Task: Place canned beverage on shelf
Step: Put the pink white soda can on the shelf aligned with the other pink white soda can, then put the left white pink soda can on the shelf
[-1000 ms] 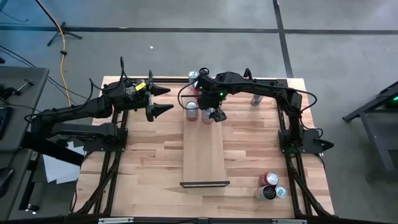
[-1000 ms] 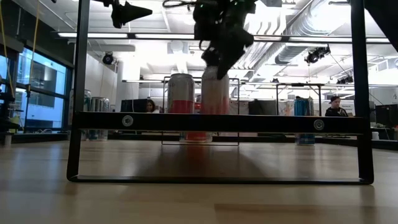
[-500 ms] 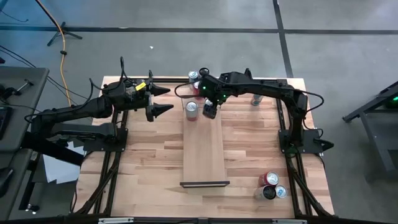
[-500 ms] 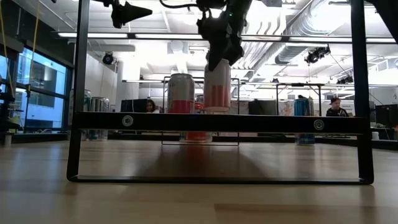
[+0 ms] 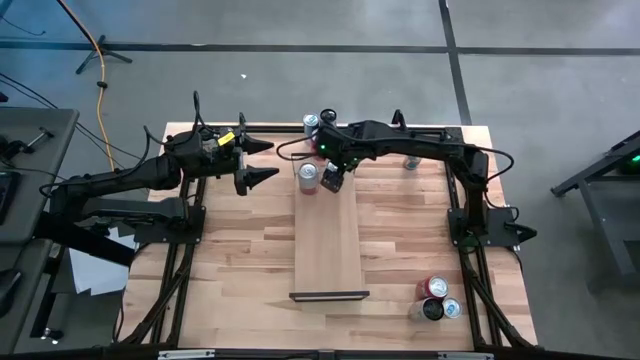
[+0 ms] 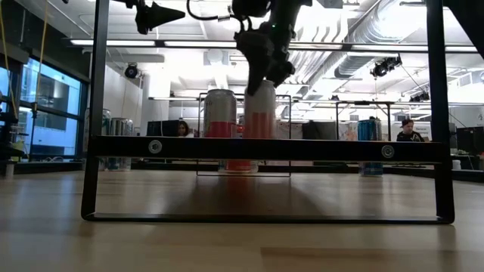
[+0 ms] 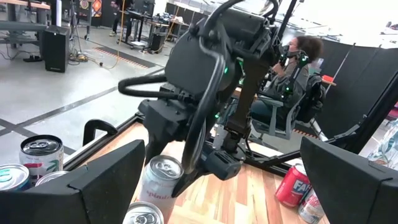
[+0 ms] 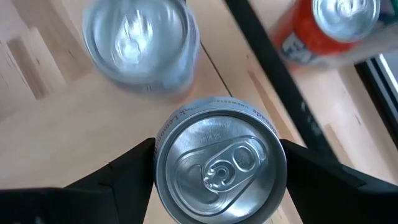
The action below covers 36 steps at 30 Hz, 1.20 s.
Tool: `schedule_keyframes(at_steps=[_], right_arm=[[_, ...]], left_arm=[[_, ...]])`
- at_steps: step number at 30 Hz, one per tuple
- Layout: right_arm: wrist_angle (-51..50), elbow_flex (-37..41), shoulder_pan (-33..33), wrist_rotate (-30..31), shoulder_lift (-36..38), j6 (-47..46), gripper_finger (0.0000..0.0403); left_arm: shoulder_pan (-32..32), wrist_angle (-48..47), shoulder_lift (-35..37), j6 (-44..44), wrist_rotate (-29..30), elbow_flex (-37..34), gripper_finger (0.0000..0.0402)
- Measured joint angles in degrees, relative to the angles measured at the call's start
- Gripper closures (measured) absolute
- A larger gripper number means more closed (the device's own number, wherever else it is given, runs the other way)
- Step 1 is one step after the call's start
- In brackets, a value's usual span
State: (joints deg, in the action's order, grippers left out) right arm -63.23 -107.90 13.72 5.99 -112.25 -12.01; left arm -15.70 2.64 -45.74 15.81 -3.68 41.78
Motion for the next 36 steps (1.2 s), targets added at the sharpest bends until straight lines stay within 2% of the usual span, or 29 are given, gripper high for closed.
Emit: schedule_keyframes(at_steps=[19,28,36], right_arm=[[1.0,0.0,-0.1,-0.7,-1.6,-1.1,0.0109],[1.3,0.0,-0.3,-0.5,-1.8,-1.3,0.0074],[1.5,0.0,-0.3,-1.7,-1.8,-2.1,0.0067]], left_arm=[[0.0,0.2,0.0,-1.0,0.0,0.0,0.0012],[0.0,0.2,0.0,-1.1,0.0,0.0,0.0012],[0.0,0.2,0.0,-1.1,0.0,0.0,0.0012]])
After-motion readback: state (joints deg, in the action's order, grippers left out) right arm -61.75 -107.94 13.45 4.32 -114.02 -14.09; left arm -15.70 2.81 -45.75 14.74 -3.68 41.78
